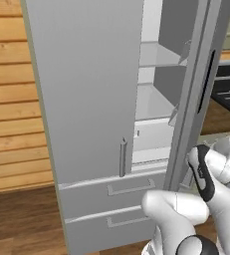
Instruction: Take the strawberry from the fridge and place it on top of the pancake, located on the dining counter.
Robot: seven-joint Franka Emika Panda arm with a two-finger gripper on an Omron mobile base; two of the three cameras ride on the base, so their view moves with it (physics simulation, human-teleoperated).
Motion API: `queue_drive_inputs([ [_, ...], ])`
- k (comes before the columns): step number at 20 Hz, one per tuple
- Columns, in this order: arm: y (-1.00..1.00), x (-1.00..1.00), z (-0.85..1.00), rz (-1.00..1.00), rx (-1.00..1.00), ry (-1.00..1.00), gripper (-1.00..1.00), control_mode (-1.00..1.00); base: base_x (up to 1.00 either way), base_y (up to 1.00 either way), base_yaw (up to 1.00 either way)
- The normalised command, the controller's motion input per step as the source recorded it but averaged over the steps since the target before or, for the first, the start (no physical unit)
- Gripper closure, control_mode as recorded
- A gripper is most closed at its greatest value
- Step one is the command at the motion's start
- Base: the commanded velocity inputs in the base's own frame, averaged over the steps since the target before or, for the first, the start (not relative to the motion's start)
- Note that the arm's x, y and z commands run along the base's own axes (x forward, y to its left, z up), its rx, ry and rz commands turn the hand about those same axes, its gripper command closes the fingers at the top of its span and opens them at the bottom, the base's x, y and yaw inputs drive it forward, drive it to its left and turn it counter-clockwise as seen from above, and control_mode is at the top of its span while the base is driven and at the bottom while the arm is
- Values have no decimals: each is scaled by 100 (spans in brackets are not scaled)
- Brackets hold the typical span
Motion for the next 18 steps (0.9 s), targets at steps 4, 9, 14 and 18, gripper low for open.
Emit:
queue_drive_inputs([
  [4,-40,-24,0,0,6,-1,-100,-100,0,0,0],
  [9,-37,-46,14,1,0,0,-100,-100,0,0,0],
  [14,-11,-95,51,-1,-1,0,-100,-100,0,0,0],
  [18,65,-89,91,-12,-18,3,-100,-100,0,0,0],
])
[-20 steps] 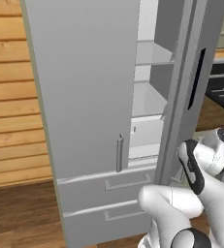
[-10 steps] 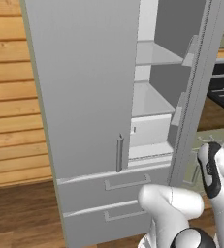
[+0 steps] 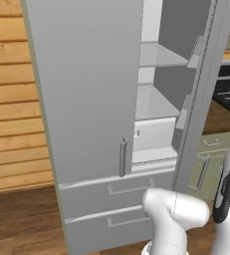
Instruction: Take the strawberry from the fridge and place it on top of the pancake, located on the dining counter.
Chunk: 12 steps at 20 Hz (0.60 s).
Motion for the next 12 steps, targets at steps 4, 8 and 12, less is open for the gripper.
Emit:
queue_drive_inputs([
  [4,74,-62,100,-15,-20,10,-100,-100,0,0,0],
  [8,96,-13,100,-10,-29,19,-100,-100,0,0,0],
  [12,100,0,100,-5,-42,25,-100,-100,0,0,0],
])
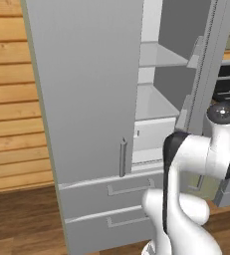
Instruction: Take the strawberry from the fridge and place it on top of the pancake, located on the dining counter.
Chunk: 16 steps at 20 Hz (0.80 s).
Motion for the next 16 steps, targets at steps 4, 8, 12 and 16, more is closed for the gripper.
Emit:
queue_drive_inputs([
  [4,65,40,81,0,-54,26,-100,-100,0,0,0],
  [8,34,77,16,6,-54,34,-100,-100,0,0,0],
  [12,31,61,-1,2,-42,21,-100,-100,0,0,0],
  [16,-11,44,-14,0,-21,26,-100,-100,0,0,0],
])
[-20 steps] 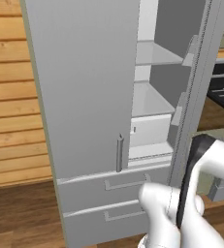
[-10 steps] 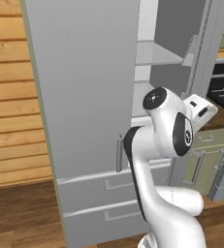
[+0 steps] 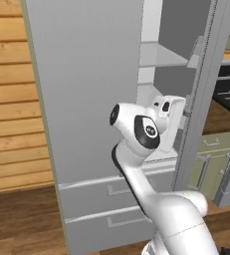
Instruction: Take the strawberry from the fridge and place it on top of the pancake, located on the dining counter.
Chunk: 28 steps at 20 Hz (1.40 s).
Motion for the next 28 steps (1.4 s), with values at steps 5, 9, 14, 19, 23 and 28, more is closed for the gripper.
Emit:
queue_drive_inputs([
  [5,-38,44,-3,0,0,15,-100,-100,0,0,0],
  [9,-4,56,0,1,0,12,-100,-100,0,0,0],
  [14,-41,9,0,0,0,8,-100,-100,0,0,0],
  [19,-61,-16,0,0,0,2,-100,-100,0,0,0],
  [23,-77,-77,0,0,0,0,-100,-100,0,0,0],
  [28,-100,-30,0,0,3,0,-100,-100,0,0,0],
])
